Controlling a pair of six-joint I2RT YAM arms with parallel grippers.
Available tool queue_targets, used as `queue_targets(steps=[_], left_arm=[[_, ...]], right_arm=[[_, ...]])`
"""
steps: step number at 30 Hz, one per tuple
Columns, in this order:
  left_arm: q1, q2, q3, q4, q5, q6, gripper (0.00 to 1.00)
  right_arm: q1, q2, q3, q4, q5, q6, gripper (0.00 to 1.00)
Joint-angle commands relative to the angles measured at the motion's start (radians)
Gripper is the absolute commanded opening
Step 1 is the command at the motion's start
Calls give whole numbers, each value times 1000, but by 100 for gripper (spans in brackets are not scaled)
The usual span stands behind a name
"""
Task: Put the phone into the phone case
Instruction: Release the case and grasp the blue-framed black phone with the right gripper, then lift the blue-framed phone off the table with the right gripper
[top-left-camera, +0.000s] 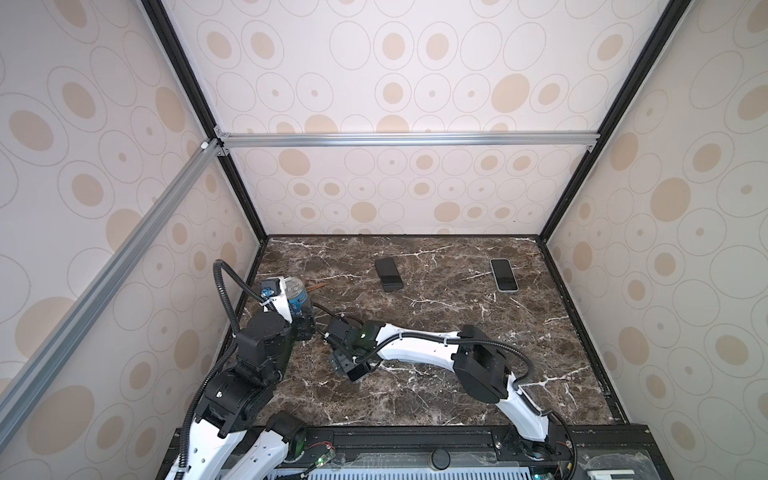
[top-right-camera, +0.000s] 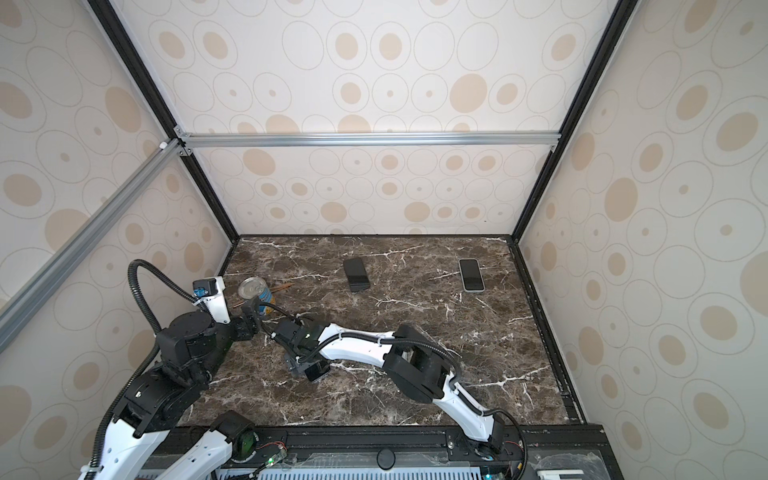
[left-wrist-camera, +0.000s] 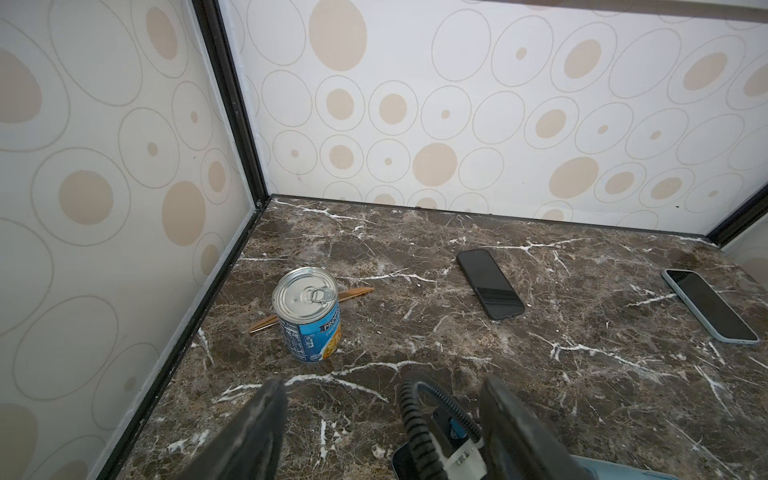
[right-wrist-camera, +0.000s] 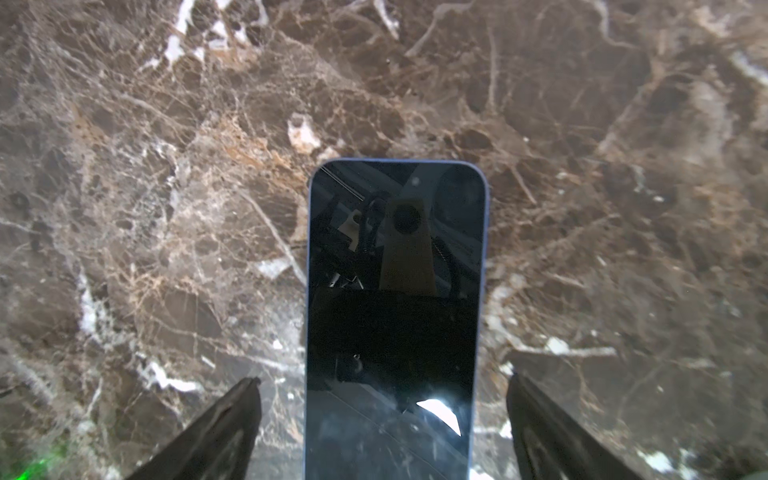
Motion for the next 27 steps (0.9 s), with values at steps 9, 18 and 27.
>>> queue_targets(steps=[9,18,27], left_arm=[[4,-29,9,-5,-40,4,72],[4,-32,-9,1,-25,5,72],[4,29,13,40,0,16,72]], right_arm=[[11,71,53,-127,0,5,89],[-2,98,86,-208,2,-24,79],[-38,3,-31,-152,-32,-75,59]])
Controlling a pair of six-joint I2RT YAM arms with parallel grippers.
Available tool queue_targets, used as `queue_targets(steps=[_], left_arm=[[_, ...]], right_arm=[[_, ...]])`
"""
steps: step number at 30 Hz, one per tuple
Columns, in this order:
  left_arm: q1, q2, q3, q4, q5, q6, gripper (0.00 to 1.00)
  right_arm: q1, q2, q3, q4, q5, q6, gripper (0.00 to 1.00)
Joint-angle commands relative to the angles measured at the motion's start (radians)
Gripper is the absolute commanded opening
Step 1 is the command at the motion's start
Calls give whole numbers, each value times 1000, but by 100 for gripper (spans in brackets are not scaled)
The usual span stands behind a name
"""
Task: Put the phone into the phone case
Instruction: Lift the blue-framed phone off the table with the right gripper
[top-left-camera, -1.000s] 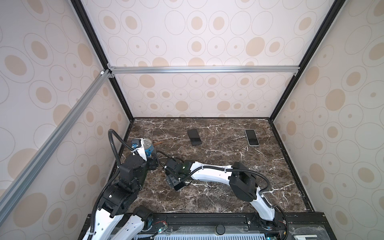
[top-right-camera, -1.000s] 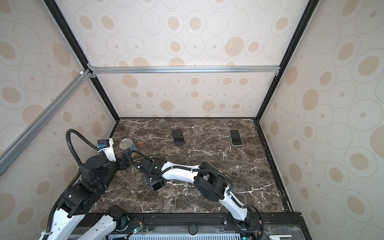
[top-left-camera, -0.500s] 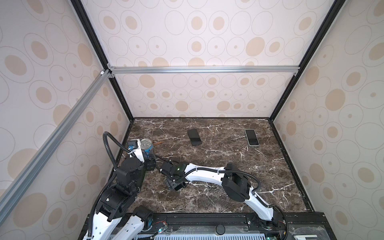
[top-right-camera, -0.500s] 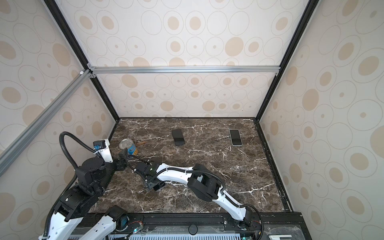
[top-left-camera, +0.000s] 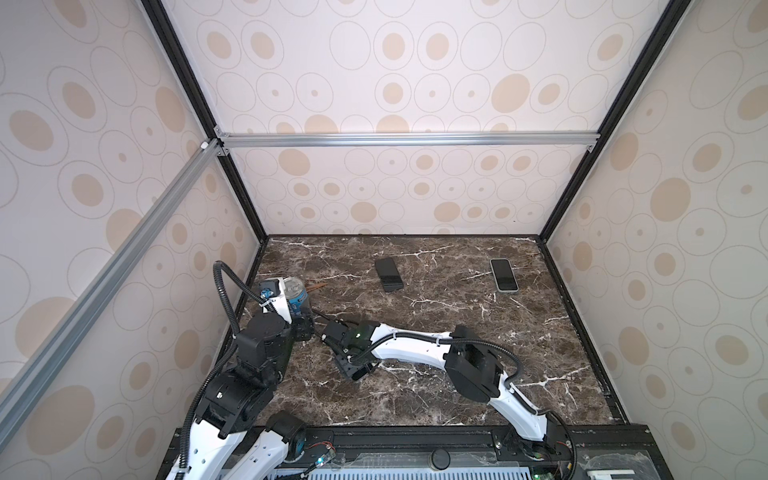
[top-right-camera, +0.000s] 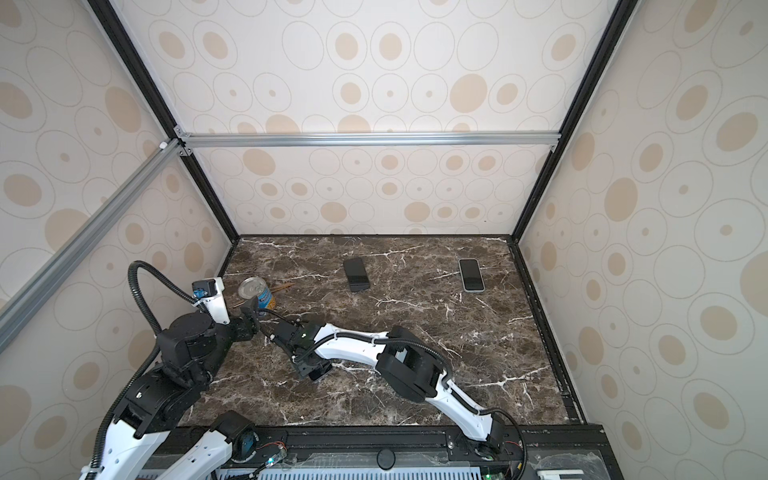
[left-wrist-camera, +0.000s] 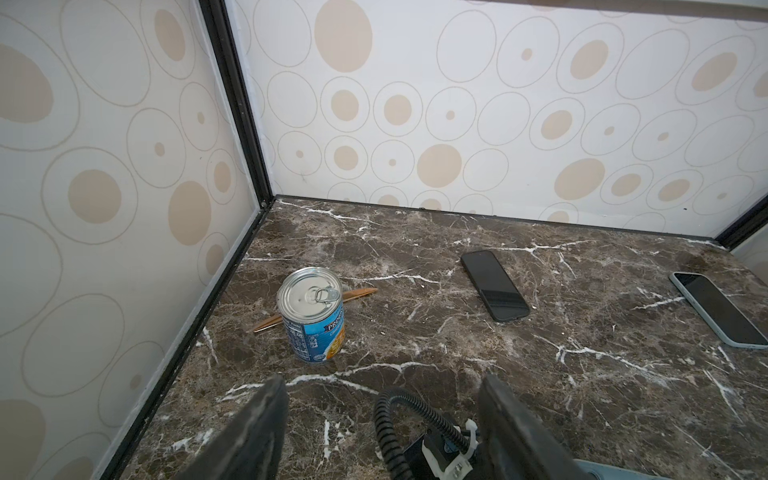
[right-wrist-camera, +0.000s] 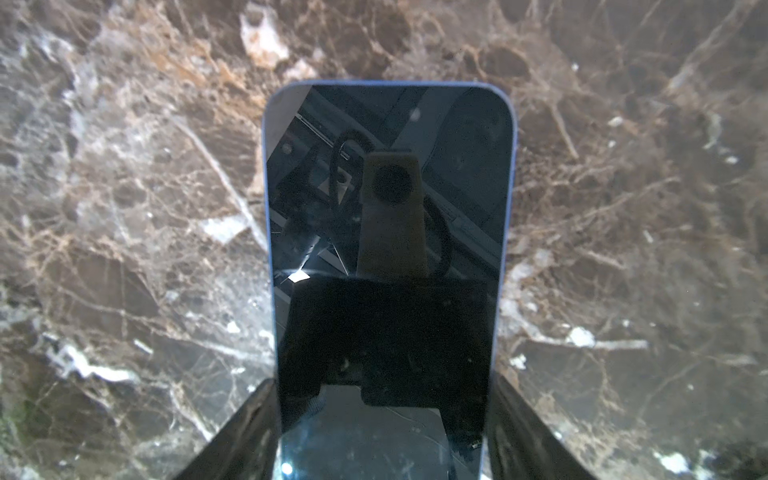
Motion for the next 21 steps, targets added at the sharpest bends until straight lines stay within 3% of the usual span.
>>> queue_targets(steps=[1,7,21], left_arm=[[4,27,26,37,10,14,72],[4,86,14,82,57,5,72],[22,199,-23,167,174,-53,73]], right_arm=[[-25,-48,-77,-36,0,-36,58],[-34,-187,-268,132,-25,-102,55],[-37,-457,-641,526,-28,-116,49]])
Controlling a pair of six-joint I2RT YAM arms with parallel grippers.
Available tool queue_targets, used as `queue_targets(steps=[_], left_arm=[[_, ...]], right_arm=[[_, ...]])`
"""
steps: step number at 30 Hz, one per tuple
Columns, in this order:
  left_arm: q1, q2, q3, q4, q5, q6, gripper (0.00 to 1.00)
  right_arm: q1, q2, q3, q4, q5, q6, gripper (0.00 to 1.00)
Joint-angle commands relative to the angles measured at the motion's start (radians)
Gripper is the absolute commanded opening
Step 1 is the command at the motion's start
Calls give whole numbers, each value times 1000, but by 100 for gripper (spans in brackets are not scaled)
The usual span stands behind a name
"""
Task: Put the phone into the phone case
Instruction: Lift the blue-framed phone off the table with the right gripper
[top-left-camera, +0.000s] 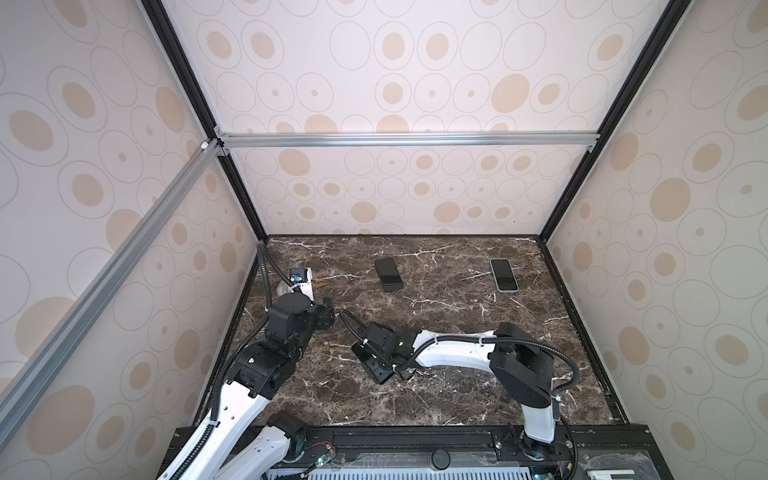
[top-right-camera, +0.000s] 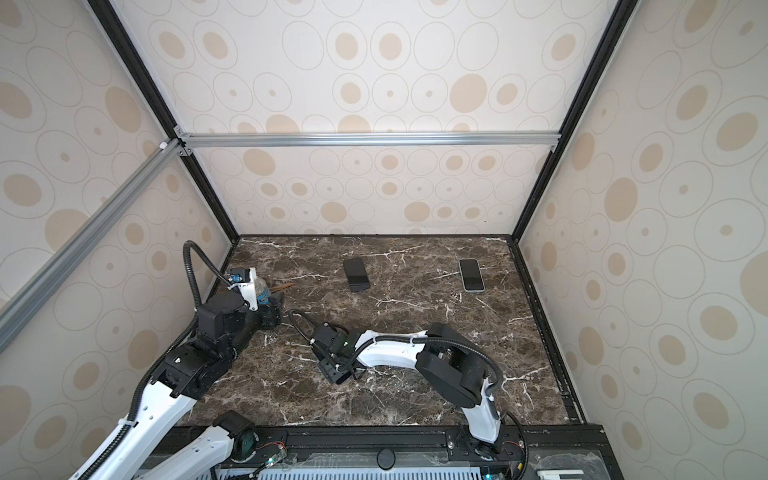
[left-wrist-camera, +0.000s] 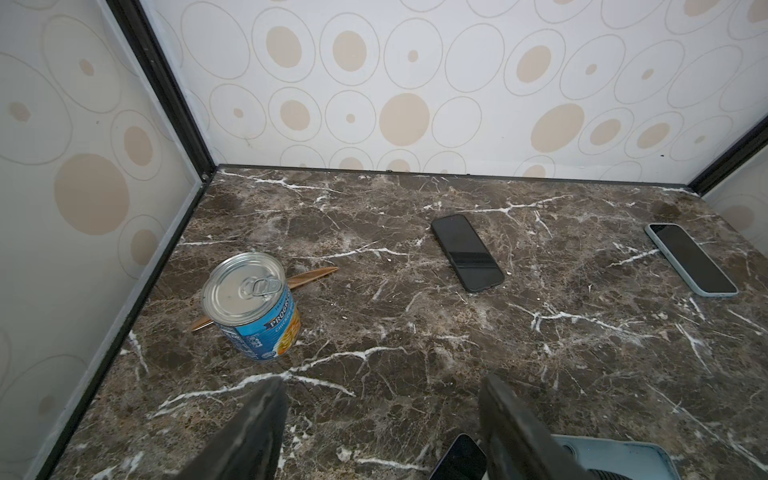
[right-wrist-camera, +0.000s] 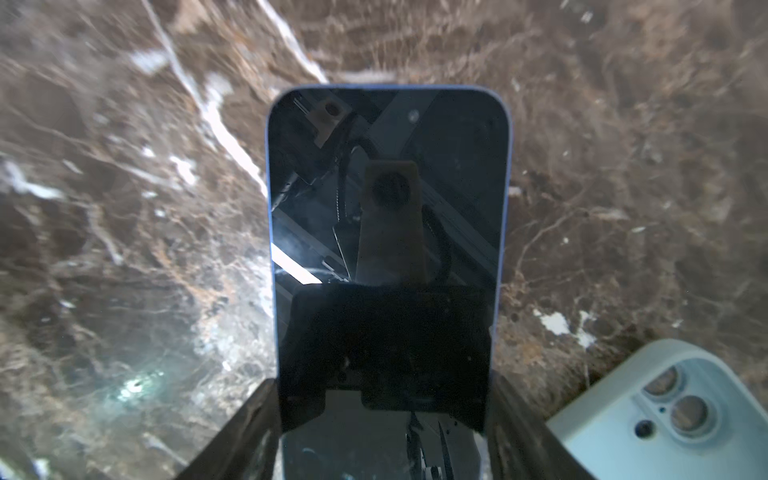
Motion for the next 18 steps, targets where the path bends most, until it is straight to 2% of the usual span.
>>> queue_targets(steps=[1,11,18], left_arm=[[16,24,6,47,60,-34,73],[63,84,-13,84,252,-94,75],[86,136,-59,154,473,-153,73]], right_arm=[[4,-81,-43,158,10,-13,50],[-4,-224,-178,305,77,-16,51],[-35,-333,-244,364,69,-40,49]])
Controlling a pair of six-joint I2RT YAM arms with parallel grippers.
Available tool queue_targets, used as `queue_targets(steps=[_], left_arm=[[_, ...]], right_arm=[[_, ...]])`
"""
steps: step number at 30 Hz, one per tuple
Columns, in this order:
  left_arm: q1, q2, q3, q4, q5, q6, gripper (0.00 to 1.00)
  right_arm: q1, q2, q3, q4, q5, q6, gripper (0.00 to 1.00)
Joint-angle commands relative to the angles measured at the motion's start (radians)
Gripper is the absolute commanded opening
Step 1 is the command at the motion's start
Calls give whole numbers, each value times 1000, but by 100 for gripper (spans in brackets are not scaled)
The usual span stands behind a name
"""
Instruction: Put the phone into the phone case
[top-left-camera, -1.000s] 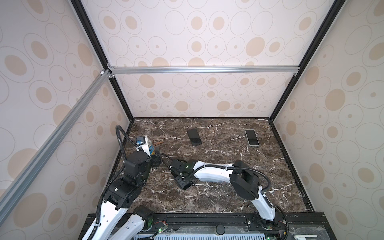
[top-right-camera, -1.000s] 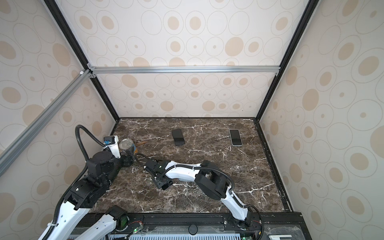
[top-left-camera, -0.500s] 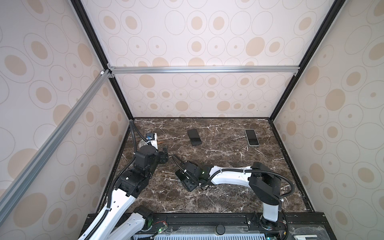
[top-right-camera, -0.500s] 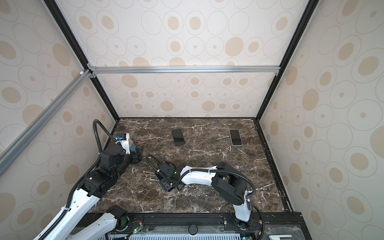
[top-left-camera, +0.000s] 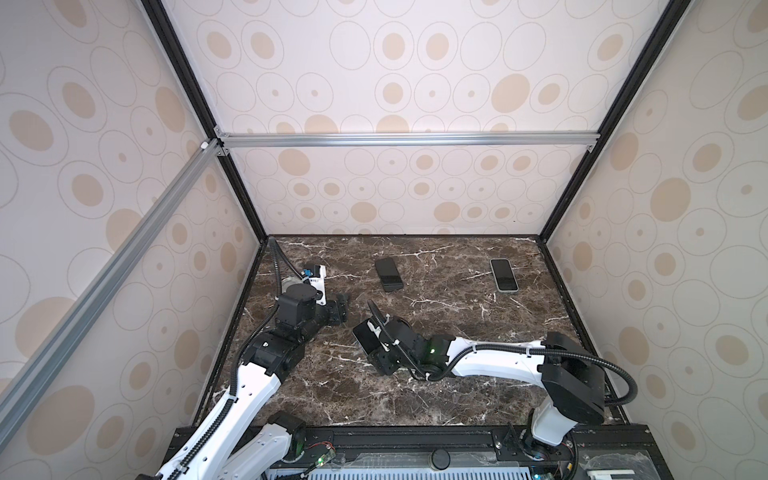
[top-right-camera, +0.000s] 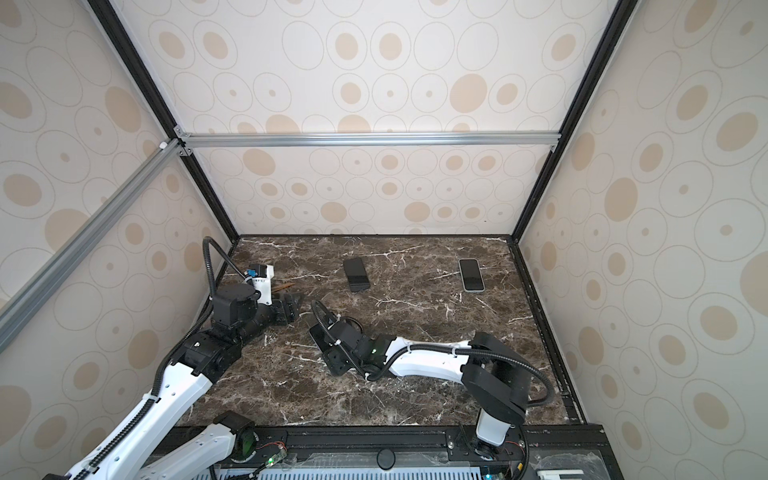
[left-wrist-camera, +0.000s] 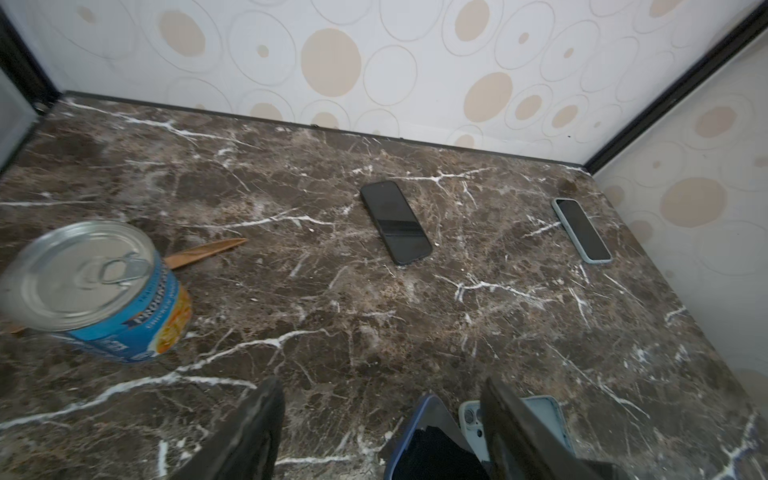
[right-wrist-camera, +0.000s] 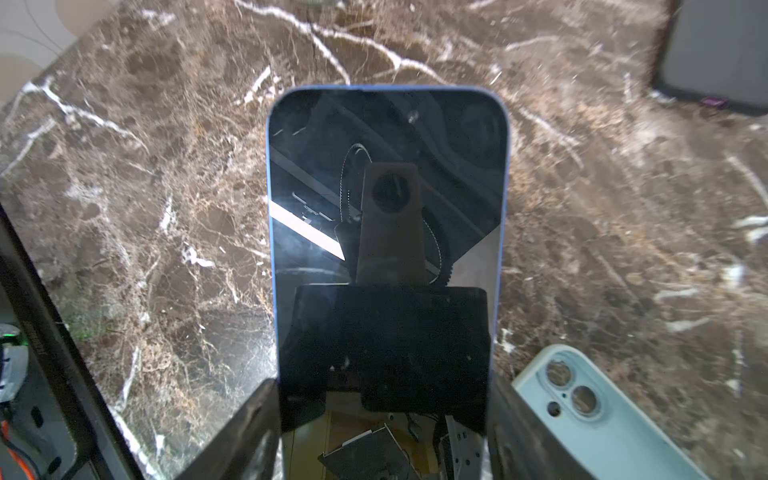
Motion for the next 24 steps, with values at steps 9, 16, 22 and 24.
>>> queue_targets(steps=[9,16,22,24], left_arm=[[30,121,-38,112,384,-107,65],[33,132,-60,161,483,-136,53],[35,134,-71,183,526,-151,31],[34,128,-83,199,534,-163,26]], right_arm=[[-46,-158,-24,82,30,-110,49],[-50,-192,-34,107,3,-142,49],[-50,-204,-37,117,-8,-155,49],[-50,-207,-42,122,-11,-155,49]])
